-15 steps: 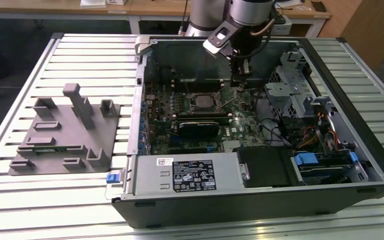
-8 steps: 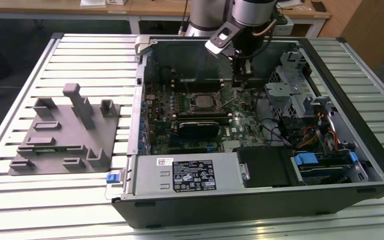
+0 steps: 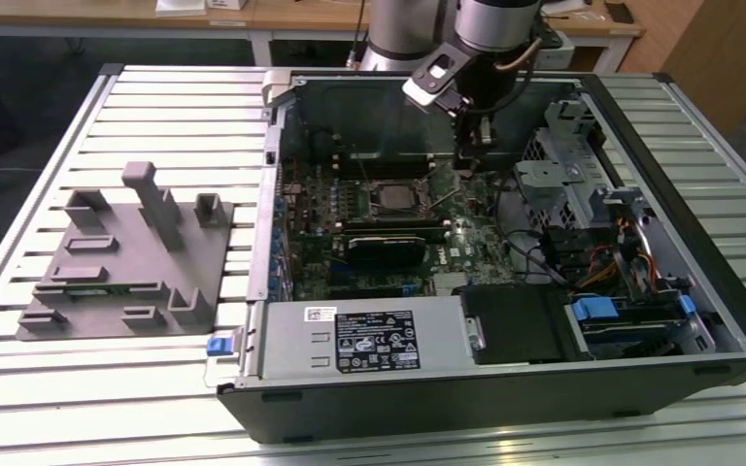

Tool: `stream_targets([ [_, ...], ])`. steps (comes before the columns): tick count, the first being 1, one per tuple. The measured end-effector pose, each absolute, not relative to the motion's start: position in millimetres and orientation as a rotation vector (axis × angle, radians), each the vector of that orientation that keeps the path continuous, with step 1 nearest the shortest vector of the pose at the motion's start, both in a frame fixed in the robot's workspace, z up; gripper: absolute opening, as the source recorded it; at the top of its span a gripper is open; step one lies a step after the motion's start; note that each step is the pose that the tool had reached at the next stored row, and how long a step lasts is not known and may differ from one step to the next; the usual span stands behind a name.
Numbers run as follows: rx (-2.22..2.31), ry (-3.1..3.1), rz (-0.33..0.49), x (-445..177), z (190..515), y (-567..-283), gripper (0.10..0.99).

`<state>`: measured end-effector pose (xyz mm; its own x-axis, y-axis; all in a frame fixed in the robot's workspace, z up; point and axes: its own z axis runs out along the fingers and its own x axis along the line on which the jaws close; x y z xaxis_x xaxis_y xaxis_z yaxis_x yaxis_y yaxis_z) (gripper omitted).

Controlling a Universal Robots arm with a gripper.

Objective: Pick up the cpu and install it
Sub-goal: 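Close the cpu cover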

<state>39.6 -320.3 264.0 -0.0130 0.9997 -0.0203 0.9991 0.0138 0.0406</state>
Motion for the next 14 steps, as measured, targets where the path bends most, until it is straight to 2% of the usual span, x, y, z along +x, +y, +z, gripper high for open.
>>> stream_targets([
  [14, 2.176, 2.205, 0.022, 53, 261, -317, 0.106],
])
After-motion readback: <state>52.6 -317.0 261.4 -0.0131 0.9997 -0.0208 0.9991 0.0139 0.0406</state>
